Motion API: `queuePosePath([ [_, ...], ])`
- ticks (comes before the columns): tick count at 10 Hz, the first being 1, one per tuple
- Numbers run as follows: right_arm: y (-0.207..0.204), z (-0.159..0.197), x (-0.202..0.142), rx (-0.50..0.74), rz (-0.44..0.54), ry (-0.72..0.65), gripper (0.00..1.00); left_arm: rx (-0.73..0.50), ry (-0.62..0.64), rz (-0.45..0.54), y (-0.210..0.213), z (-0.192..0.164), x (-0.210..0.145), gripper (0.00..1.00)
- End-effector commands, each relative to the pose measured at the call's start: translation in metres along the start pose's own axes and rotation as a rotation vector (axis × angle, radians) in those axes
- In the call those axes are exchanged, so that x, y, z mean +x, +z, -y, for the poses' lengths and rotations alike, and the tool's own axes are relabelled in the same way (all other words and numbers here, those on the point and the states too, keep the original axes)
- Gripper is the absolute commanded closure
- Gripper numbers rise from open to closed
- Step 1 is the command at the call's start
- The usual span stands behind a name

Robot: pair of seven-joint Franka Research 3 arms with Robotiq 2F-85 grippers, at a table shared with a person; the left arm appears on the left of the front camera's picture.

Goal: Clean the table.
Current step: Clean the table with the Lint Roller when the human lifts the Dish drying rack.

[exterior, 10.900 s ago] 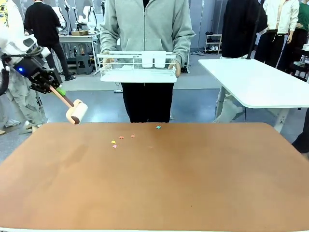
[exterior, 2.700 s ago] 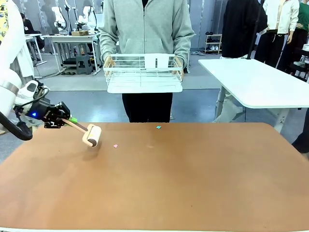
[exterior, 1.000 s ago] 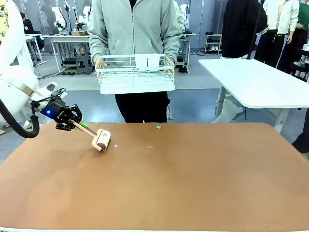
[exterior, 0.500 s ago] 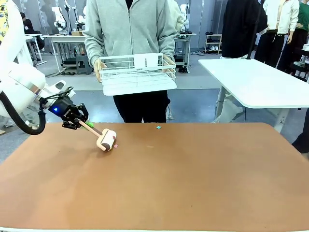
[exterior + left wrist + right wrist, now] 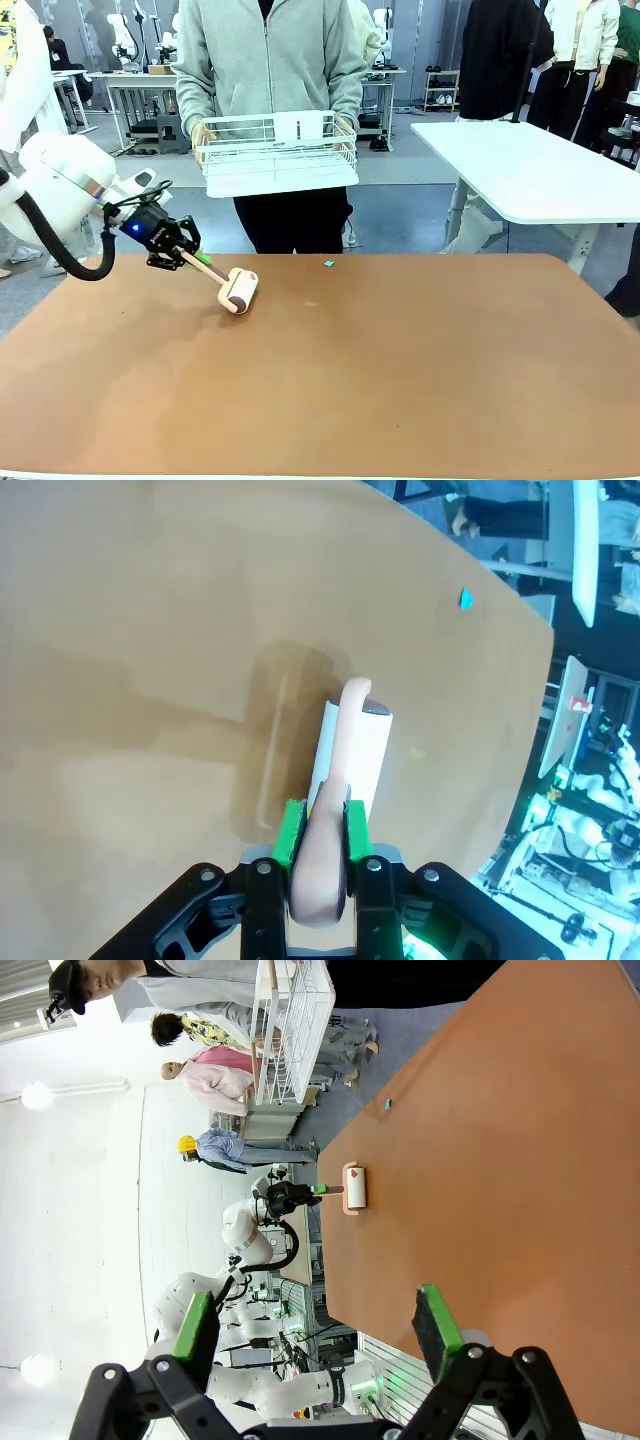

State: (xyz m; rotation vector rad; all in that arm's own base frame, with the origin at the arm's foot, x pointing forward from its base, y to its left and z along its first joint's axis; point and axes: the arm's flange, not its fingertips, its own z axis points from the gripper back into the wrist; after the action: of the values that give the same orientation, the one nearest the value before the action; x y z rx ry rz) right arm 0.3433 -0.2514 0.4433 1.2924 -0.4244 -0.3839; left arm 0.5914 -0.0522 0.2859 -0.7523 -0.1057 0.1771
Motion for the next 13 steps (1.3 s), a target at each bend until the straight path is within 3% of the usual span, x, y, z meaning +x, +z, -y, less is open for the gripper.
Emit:
queuePosePath([
  [1,0.0,-0.002,-0.004,0.015,0.002,0.009,0.0,0.104,0.067,0.029,-0.051,-0.019,-0.029,0.98],
  [3,0.0,-0.002,-0.004,0.015,0.002,0.009,0.0,0.073,0.112,0.079,-0.069,-0.007,-0.043,1.0],
  [8,0.0,-0.002,-0.004,0.015,0.002,0.009,0.0,0.124,0.022,-0.024,-0.108,0.024,-0.05,0.97],
  [11,0.0,-0.002,-0.004,0.015,0.002,0.009,0.0,0.145,0.027,-0.08,-0.124,0.03,-0.048,1.0],
  [13,0.0,-0.002,-0.004,0.015,0.002,0.009,0.0,0.143,0.004,-0.092,-0.131,0.038,-0.05,0.96],
])
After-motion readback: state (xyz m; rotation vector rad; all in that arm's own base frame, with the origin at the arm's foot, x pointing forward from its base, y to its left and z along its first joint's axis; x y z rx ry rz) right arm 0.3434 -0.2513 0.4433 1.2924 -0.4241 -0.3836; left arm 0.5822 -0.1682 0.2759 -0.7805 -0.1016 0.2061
